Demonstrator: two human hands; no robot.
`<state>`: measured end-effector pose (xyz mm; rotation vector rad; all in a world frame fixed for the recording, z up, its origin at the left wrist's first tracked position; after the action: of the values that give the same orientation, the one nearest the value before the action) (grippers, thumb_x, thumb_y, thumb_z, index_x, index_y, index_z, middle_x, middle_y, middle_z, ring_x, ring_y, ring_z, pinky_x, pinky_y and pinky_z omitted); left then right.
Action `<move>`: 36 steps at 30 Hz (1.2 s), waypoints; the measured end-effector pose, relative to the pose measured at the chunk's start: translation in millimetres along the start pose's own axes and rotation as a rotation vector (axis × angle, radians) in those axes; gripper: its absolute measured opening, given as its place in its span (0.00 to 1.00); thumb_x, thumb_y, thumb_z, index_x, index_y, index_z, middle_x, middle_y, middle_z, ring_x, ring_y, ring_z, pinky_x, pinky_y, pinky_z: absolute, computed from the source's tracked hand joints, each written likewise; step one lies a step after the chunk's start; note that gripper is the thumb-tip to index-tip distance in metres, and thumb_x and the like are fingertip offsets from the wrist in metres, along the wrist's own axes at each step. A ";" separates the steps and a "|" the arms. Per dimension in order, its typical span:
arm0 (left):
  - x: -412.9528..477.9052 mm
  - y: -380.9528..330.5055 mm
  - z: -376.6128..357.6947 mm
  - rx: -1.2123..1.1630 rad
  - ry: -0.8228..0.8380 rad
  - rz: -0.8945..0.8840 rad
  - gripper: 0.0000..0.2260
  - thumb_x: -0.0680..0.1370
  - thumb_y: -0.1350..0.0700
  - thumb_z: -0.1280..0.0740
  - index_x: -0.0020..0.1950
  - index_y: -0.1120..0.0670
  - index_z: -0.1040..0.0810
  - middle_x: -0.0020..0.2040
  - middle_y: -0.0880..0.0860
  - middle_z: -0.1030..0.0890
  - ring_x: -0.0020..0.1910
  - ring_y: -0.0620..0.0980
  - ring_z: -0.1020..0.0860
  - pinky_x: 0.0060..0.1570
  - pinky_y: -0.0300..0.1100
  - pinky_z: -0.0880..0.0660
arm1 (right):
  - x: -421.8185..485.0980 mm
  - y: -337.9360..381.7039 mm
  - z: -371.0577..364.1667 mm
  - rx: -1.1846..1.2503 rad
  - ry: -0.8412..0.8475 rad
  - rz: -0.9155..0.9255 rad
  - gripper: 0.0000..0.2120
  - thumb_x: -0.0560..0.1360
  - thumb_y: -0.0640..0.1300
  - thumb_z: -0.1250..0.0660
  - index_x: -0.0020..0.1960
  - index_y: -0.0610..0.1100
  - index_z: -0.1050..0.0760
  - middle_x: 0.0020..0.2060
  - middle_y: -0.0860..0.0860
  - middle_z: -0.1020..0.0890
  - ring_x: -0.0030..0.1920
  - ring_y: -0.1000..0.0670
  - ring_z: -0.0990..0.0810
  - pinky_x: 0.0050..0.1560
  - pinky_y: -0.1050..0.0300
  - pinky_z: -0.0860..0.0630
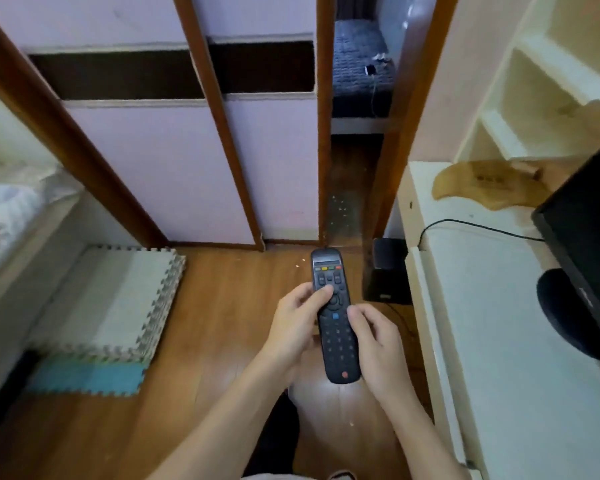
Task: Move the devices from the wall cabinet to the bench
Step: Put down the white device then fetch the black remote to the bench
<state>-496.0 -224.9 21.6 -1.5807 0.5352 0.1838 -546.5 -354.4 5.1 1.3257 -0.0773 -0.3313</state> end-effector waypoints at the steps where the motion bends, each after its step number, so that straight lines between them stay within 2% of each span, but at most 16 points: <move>1: -0.3 -1.8 16.3 -0.019 -0.044 -0.009 0.09 0.81 0.49 0.33 0.55 0.52 0.17 0.49 0.51 0.13 0.48 0.46 0.16 0.42 0.41 0.20 | 5.7 4.7 -15.4 -0.012 0.049 0.011 0.20 0.74 0.70 0.44 0.48 0.57 0.23 0.44 0.59 0.17 0.45 0.57 0.18 0.43 0.56 0.19; 4: -0.7 -5.2 64.5 -0.081 -0.174 -0.020 0.09 0.81 0.50 0.33 0.55 0.53 0.17 0.50 0.54 0.13 0.49 0.49 0.16 0.52 0.53 0.19 | 21.4 19.1 -62.7 -0.010 0.177 0.050 0.14 0.78 0.61 0.42 0.47 0.55 0.23 0.42 0.59 0.17 0.44 0.57 0.18 0.41 0.56 0.19; 6: 1.1 -6.1 96.3 -0.123 -0.242 -0.026 0.09 0.81 0.51 0.33 0.55 0.53 0.17 0.50 0.54 0.13 0.49 0.51 0.16 0.55 0.57 0.20 | 32.0 26.3 -95.1 0.005 0.252 0.060 0.11 0.81 0.54 0.41 0.47 0.52 0.23 0.42 0.57 0.17 0.43 0.54 0.18 0.41 0.53 0.20; 8: 4.6 -7.9 124.8 -0.164 -0.292 -0.027 0.08 0.81 0.51 0.33 0.55 0.52 0.17 0.50 0.54 0.13 0.48 0.51 0.16 0.55 0.57 0.20 | 41.8 32.4 -126.2 0.009 0.328 0.056 0.10 0.82 0.50 0.41 0.47 0.50 0.23 0.41 0.55 0.17 0.44 0.52 0.18 0.44 0.46 0.18; 10: 11.5 -10.0 154.7 -0.194 -0.345 -0.029 0.08 0.81 0.51 0.33 0.55 0.51 0.17 0.50 0.54 0.13 0.47 0.50 0.16 0.52 0.53 0.20 | 53.4 39.6 -158.0 0.011 0.395 0.049 0.10 0.82 0.48 0.41 0.48 0.49 0.23 0.41 0.54 0.17 0.44 0.51 0.17 0.46 0.43 0.19; 15: 49.7 -21.3 239.2 -0.257 -0.439 -0.011 0.07 0.81 0.50 0.33 0.53 0.49 0.16 0.49 0.53 0.13 0.45 0.51 0.16 0.47 0.50 0.21 | 96.1 63.0 -245.7 0.003 0.507 0.049 0.09 0.82 0.47 0.40 0.49 0.46 0.23 0.42 0.52 0.16 0.43 0.50 0.17 0.46 0.46 0.19; 23: 137.0 -68.0 395.6 -0.308 -0.502 0.013 0.07 0.81 0.49 0.32 0.53 0.49 0.16 0.52 0.56 0.14 0.46 0.51 0.17 0.47 0.50 0.26 | 192.8 110.2 -404.6 -0.042 0.597 0.058 0.10 0.83 0.43 0.41 0.47 0.44 0.23 0.38 0.49 0.17 0.38 0.52 0.19 0.38 0.59 0.24; 27: 174.5 -93.0 469.3 -0.323 -0.534 0.002 0.07 0.81 0.50 0.33 0.53 0.51 0.18 0.48 0.52 0.14 0.44 0.47 0.17 0.40 0.44 0.22 | 234.6 132.8 -475.2 -0.106 0.635 0.099 0.10 0.83 0.46 0.41 0.48 0.47 0.23 0.39 0.52 0.17 0.41 0.50 0.18 0.39 0.57 0.23; 30: 192.1 -106.6 510.4 -0.372 -0.562 -0.013 0.07 0.81 0.50 0.33 0.54 0.51 0.17 0.46 0.50 0.14 0.42 0.46 0.16 0.38 0.42 0.21 | 255.6 148.7 -518.4 -0.139 0.681 0.120 0.09 0.83 0.49 0.42 0.50 0.49 0.24 0.42 0.58 0.18 0.43 0.56 0.18 0.38 0.61 0.22; 32: 202.3 -111.9 532.2 -0.403 -0.564 -0.016 0.07 0.82 0.50 0.33 0.54 0.51 0.17 0.46 0.50 0.14 0.43 0.46 0.16 0.40 0.42 0.20 | 267.5 160.9 -544.2 -0.174 0.703 0.161 0.09 0.82 0.51 0.42 0.50 0.50 0.24 0.42 0.60 0.18 0.43 0.58 0.18 0.39 0.60 0.20; 36: 225.4 -120.9 577.2 -0.431 -0.601 -0.022 0.09 0.82 0.51 0.34 0.55 0.53 0.17 0.45 0.51 0.14 0.42 0.47 0.17 0.44 0.46 0.22 | 294.5 175.7 -594.4 -0.218 0.741 0.200 0.09 0.82 0.51 0.42 0.50 0.51 0.24 0.41 0.58 0.18 0.41 0.55 0.18 0.42 0.48 0.19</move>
<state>-128.6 286.7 -21.8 -1.8320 0.0009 0.7704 -88.3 156.1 -12.4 1.1423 0.4348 0.3245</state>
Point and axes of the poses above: each hand's wrist, its own x-axis towards the middle knuckle, its own z-axis out of the back of the hand, y = z × x, the point moved 7 cm from there along x, towards the middle knuckle
